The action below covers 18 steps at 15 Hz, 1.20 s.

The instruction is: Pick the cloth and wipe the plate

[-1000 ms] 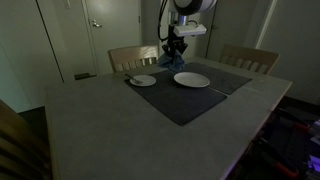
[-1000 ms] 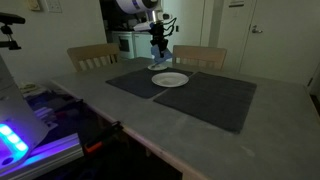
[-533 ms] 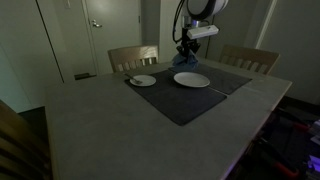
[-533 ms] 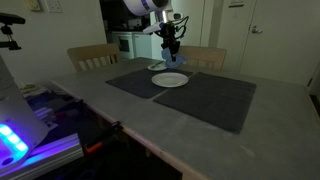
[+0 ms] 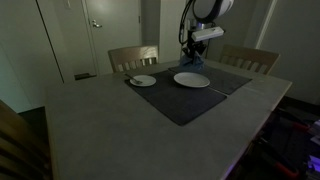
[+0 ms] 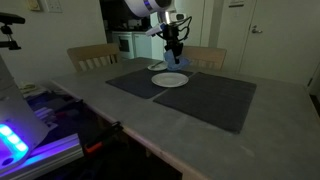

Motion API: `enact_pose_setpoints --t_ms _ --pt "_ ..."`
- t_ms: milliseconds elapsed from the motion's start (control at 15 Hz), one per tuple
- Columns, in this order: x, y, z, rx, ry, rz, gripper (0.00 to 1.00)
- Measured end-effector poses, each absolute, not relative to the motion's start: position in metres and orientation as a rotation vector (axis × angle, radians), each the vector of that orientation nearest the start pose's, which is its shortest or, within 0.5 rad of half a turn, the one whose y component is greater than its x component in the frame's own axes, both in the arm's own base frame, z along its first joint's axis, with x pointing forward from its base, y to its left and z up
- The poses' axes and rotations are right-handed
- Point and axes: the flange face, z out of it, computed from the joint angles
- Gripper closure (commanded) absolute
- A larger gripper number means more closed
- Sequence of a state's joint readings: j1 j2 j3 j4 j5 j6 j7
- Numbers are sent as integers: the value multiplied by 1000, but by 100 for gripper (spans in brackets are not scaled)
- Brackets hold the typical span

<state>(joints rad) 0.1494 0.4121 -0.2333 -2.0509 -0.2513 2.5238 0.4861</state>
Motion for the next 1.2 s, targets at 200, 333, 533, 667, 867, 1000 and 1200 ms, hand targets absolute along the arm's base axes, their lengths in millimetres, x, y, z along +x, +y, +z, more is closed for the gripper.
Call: enact_pose_setpoints --t_ms 200,333,533,667,867,1000,1200 --pt "601 -44 246 -3311 579 -182 97" --pt "599 -42 239 -3297 577 -150 97" --pt "596 -47 222 -3277 583 -82 97" --pt "593 -59 212 -3277 581 -46 97" --pt "587 -83 195 -3271 604 7 97" --pt "585 -93 183 -3260 618 43 97" --pt "584 -85 168 -3220 599 107 97"
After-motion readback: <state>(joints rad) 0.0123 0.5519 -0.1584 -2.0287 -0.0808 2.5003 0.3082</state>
